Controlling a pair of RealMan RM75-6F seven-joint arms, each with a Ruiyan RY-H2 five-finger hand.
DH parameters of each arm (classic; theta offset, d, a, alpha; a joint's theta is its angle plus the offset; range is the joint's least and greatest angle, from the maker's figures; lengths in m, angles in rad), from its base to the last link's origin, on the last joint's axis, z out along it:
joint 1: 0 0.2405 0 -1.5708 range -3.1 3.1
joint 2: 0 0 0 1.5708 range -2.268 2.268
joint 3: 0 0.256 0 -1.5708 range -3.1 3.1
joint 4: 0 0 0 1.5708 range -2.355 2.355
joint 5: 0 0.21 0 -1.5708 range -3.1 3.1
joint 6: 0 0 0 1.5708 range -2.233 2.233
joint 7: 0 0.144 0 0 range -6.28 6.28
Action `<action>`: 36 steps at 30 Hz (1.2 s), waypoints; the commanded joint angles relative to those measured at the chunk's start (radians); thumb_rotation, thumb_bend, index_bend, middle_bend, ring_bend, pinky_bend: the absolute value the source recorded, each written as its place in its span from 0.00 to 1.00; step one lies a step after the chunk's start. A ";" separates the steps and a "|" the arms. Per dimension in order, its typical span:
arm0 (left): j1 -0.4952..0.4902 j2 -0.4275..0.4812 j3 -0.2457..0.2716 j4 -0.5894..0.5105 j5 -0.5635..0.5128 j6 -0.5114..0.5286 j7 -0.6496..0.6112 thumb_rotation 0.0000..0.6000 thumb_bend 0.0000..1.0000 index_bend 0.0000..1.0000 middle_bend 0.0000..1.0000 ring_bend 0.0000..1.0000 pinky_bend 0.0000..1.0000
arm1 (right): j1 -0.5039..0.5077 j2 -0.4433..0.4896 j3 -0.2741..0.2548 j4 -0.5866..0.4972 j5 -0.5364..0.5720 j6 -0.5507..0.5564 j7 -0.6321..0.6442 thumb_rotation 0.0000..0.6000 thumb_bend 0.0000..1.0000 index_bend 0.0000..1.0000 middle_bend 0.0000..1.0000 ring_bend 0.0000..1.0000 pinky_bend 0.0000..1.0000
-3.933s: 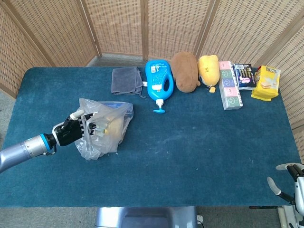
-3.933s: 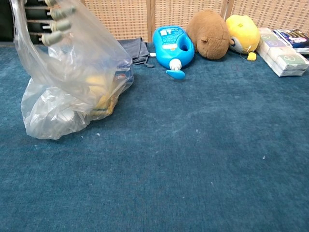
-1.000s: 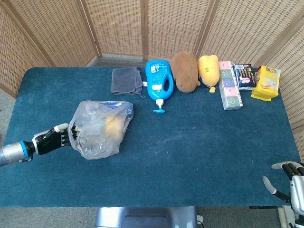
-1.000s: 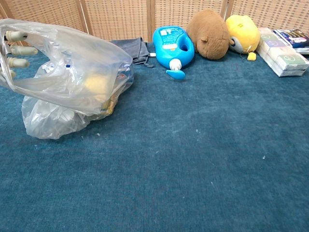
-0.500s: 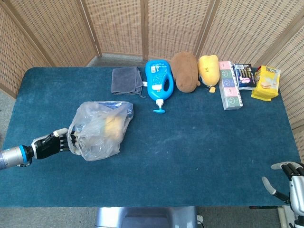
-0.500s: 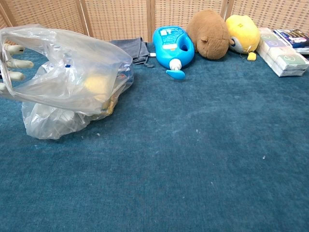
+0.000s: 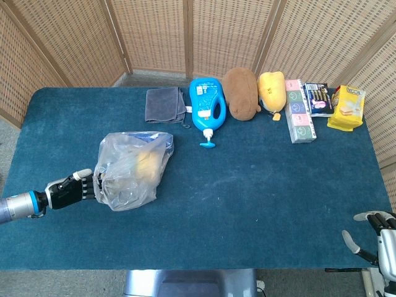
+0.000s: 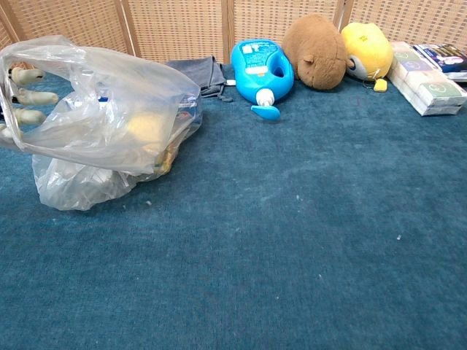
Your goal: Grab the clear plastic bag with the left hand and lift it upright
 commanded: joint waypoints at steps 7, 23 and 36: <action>-0.069 -0.002 -0.008 -0.054 0.039 -0.005 0.027 0.20 0.31 0.27 0.27 0.25 0.30 | -0.003 -0.003 0.000 0.007 0.000 0.005 0.009 0.12 0.32 0.42 0.42 0.32 0.22; -0.146 -0.005 -0.012 -0.154 0.017 -0.068 0.058 0.20 0.31 0.27 0.29 0.26 0.30 | -0.004 -0.006 0.001 0.017 0.000 0.006 0.017 0.13 0.32 0.42 0.42 0.32 0.22; -0.188 0.041 -0.006 -0.266 -0.034 -0.170 0.141 0.20 0.31 0.27 0.29 0.26 0.24 | -0.010 -0.008 -0.001 0.031 0.001 0.013 0.038 0.14 0.32 0.42 0.42 0.32 0.22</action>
